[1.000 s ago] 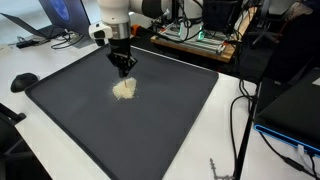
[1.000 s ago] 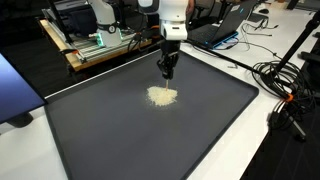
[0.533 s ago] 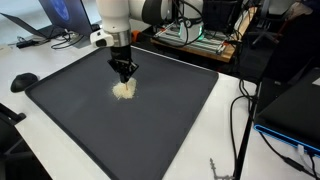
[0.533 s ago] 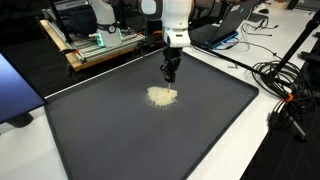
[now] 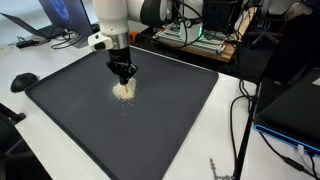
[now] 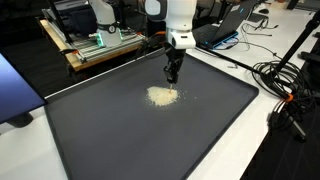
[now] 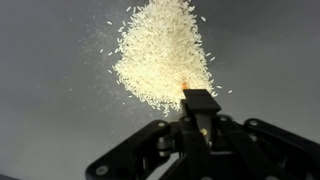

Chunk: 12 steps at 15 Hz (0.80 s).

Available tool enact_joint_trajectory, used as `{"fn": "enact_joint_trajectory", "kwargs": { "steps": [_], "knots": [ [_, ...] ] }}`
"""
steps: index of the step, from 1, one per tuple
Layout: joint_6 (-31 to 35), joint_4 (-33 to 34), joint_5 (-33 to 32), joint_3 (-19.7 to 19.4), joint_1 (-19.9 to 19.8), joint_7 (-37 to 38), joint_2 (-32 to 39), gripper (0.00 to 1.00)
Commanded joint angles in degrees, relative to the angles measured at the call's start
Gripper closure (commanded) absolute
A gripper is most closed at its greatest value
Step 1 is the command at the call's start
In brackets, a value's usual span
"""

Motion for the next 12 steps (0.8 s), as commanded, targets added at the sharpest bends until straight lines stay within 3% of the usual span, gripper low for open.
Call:
{"fn": "enact_joint_trajectory", "kwargs": {
  "steps": [1, 12],
  "knots": [
    [-0.9, 2.4, 2.4, 1.1, -0.8, -2.7, 3.3, 0.97],
    [-2.4, -1.3, 0.9, 0.3, 0.1, -1.8, -2.0, 0.97]
  ]
}}
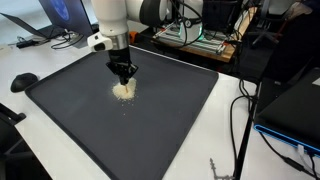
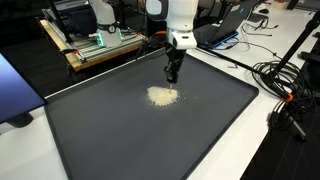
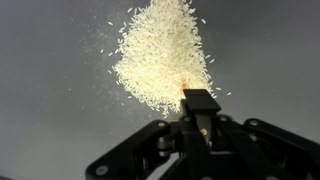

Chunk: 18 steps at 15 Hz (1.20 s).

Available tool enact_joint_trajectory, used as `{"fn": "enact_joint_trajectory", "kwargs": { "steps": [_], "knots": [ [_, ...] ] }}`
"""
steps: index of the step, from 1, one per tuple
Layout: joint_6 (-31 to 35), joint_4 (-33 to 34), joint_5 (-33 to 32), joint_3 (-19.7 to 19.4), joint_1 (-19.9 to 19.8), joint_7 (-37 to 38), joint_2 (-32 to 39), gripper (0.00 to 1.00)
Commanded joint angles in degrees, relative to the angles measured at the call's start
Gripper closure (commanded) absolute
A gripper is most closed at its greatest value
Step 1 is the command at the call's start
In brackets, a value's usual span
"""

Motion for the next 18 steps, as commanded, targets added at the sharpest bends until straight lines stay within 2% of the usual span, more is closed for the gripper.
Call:
{"fn": "enact_joint_trajectory", "kwargs": {
  "steps": [1, 9, 13, 18],
  "knots": [
    [-1.0, -2.5, 0.4, -0.2, 0.4, -0.1, -2.8, 0.97],
    [-0.8, -6.8, -2.4, -1.5, 2.8, 3.7, -8.9, 0.97],
    [-3.7, -5.4, -11.6, -4.3, 8.1, 14.9, -9.5, 0.97],
    [-12.2, -1.6, -23.7, -4.8, 14.5, 27.9, -7.6, 0.97]
  ]
}}
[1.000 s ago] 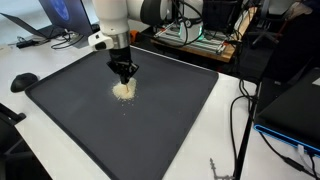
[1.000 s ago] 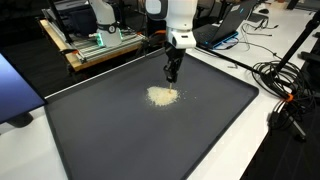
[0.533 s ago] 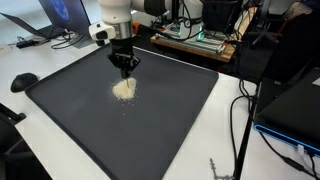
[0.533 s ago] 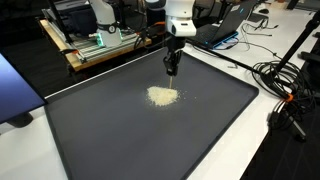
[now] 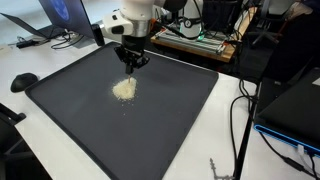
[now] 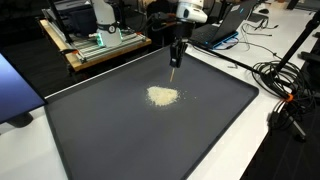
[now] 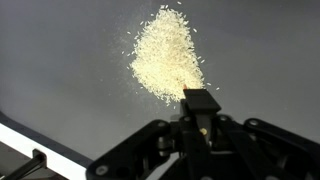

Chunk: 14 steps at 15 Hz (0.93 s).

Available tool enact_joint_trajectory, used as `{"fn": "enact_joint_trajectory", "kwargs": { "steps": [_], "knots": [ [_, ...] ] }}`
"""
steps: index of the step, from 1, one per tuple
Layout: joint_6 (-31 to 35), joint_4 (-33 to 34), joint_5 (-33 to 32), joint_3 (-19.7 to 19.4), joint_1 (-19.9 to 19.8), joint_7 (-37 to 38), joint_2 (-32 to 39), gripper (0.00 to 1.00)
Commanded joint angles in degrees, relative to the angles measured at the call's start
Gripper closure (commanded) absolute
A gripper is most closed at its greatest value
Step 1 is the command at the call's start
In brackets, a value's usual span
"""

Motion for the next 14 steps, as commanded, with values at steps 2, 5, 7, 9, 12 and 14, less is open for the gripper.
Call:
{"fn": "enact_joint_trajectory", "kwargs": {
  "steps": [2, 5, 7, 9, 12, 14],
  "knots": [
    [-10.3, 4.8, -10.1, -0.4, 5.5, 10.9, 2.3, 0.97],
    [-17.4, 9.0, -13.2, 1.2, 7.5, 13.8, 5.4, 0.97],
    [-21.5, 12.5, -14.9, 2.0, 8.6, 14.9, 8.4, 0.97],
    [-25.4, 16.3, -16.5, 2.6, 9.9, 16.0, 11.8, 0.97],
    [-29.9, 22.7, -19.1, 2.9, 12.0, 17.1, 17.6, 0.97],
    [-33.6, 27.2, -21.3, 2.6, 13.8, 18.2, 21.5, 0.97]
  ]
}}
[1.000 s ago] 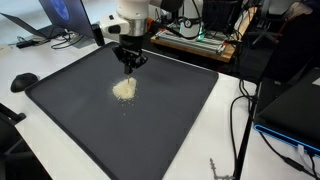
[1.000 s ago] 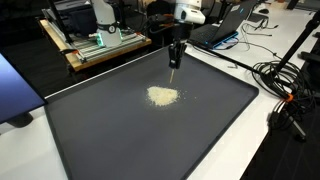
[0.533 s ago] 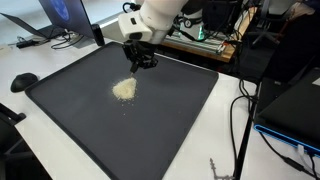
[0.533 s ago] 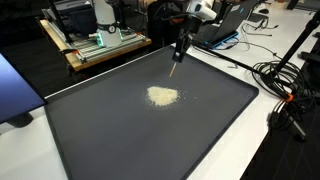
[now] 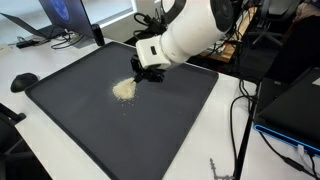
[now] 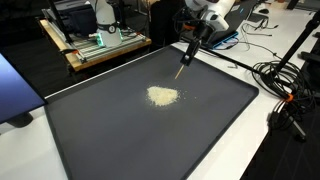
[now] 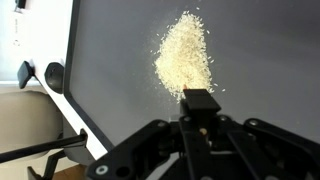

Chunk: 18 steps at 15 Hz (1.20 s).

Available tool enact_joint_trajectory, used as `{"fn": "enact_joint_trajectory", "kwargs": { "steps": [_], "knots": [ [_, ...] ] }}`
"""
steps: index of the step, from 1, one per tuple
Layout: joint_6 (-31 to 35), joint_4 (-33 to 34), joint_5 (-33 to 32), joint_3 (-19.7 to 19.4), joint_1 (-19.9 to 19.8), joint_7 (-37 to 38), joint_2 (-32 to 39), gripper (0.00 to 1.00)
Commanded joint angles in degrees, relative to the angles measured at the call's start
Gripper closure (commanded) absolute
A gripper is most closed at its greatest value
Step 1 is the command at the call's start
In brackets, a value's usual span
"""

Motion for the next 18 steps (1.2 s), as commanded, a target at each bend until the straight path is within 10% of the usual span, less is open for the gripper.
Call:
{"fn": "enact_joint_trajectory", "kwargs": {
  "steps": [1, 11, 18],
  "knots": [
    [-7.4, 10.0, -4.2, -0.1, 2.7, 2.1, 8.1, 0.97],
    [-15.8, 27.6, -3.2, 0.8, 4.1, -2.0, 21.6, 0.97],
    [-7.8, 24.7, 5.3, 2.9, -2.6, -7.0, 17.8, 0.97]
  ]
}}
